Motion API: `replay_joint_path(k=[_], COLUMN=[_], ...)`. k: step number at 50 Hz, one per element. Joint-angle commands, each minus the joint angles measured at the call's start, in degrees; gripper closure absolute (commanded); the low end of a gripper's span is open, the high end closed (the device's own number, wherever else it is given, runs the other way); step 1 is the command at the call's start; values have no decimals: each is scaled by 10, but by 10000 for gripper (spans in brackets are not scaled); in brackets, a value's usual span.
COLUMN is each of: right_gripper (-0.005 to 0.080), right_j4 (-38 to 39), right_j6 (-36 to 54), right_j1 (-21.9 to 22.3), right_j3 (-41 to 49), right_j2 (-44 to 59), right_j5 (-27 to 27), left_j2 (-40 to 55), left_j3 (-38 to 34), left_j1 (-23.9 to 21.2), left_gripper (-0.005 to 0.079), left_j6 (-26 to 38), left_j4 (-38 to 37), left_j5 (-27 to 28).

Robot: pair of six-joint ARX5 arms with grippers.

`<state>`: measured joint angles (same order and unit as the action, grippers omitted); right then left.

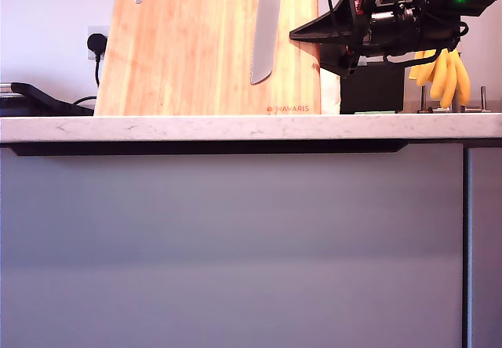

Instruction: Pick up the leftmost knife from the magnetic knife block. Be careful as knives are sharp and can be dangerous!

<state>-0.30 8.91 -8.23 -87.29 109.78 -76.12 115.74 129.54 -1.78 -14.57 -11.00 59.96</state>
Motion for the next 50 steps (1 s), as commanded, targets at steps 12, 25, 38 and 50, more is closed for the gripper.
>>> replay_joint_path(k=[12, 25, 38, 50], right_gripper=[762, 762, 762, 762], right_j4=[1, 0, 0, 0], right_j6=[17, 17, 17, 18], right_j1=[-11, -11, -11, -11], right_j3=[-4, -4, -4, -4], right_j2=[4, 4, 4, 4], right_j5=[1, 2, 2, 2], left_j2=[21, 36, 38, 38], left_j3=[3, 3, 3, 3], left_j1=[-3, -3, -10, -10], left_gripper=[302, 305, 405, 603], left_j6=[-25, -50, -65, -65], left_j4=[54, 75, 104, 109], left_j5=[16, 27, 35, 27])
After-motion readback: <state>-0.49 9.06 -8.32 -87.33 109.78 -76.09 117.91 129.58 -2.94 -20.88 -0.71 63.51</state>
